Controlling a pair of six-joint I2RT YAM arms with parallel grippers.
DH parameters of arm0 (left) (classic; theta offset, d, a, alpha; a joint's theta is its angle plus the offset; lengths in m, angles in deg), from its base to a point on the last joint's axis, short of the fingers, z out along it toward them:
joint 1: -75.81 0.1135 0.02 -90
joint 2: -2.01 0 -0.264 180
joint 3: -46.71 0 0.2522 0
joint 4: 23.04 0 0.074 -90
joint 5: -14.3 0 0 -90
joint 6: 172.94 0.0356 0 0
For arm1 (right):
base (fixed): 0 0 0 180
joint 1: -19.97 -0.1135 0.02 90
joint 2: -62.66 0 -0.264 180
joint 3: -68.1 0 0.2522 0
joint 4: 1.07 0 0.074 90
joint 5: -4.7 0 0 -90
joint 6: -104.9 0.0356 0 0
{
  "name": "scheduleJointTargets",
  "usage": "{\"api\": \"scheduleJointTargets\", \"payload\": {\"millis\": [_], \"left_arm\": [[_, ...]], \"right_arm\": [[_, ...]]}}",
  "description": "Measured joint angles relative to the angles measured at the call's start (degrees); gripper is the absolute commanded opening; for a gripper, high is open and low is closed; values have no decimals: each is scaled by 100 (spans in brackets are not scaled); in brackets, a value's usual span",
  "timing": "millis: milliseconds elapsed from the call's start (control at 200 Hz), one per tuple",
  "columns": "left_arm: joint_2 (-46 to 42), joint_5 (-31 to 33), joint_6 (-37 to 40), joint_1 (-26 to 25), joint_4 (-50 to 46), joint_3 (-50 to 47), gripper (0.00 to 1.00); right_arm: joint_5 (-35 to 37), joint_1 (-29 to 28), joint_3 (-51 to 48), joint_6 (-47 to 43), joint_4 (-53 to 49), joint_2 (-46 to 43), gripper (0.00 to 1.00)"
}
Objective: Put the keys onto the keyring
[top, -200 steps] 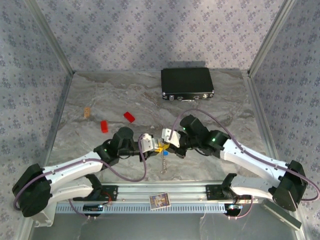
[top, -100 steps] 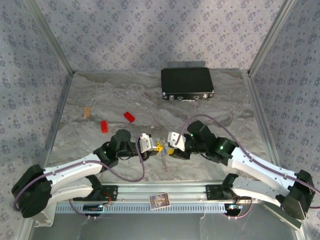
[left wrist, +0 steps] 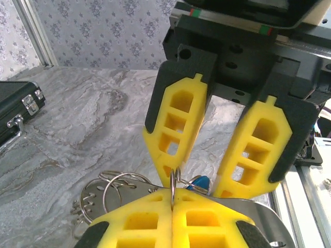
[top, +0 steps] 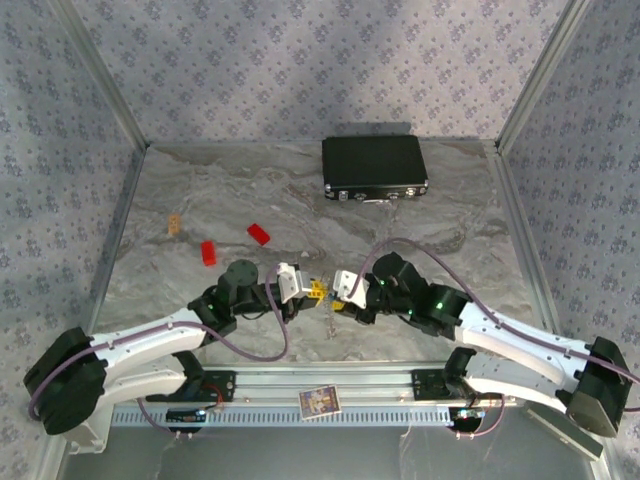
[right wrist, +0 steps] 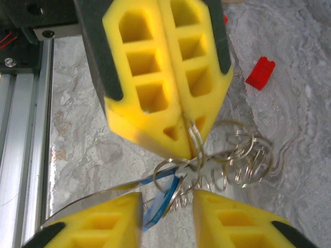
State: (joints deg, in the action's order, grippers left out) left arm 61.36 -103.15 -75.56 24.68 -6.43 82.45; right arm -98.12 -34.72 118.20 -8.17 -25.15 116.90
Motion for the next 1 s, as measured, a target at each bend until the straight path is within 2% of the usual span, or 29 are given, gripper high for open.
{"api": "scheduleJointTargets", "payload": {"millis": [185, 390, 415, 485, 540, 665, 845, 999], "left_arm": [[15, -20, -63, 0, 164, -103, 0], [48, -17, -33, 2, 140, -190, 0], [48, -17, -13, 2, 140, -190, 0], [48, -17, 22, 0, 164, -190, 0], [44, -20, 48, 0, 195, -190, 0], [37, -39, 114, 0, 278, -190, 0], [39, -173, 201, 0, 278, -190, 0], [76, -286, 262, 0, 282, -190, 0]], "right_arm": [[-70, 4, 15, 81, 98, 236, 0], [-216, 7, 225, -24, -170, 599, 0], [-219, 9, 236, -39, -195, 595, 5], [-238, 39, 243, -66, -254, 549, 25], [-247, 57, 243, -98, -310, 481, 31], [-310, 181, 225, -166, -442, 140, 32], [-599, 452, 129, -122, -380, -424, 27], [-885, 496, 20, 11, -116, -479, 24]]}}
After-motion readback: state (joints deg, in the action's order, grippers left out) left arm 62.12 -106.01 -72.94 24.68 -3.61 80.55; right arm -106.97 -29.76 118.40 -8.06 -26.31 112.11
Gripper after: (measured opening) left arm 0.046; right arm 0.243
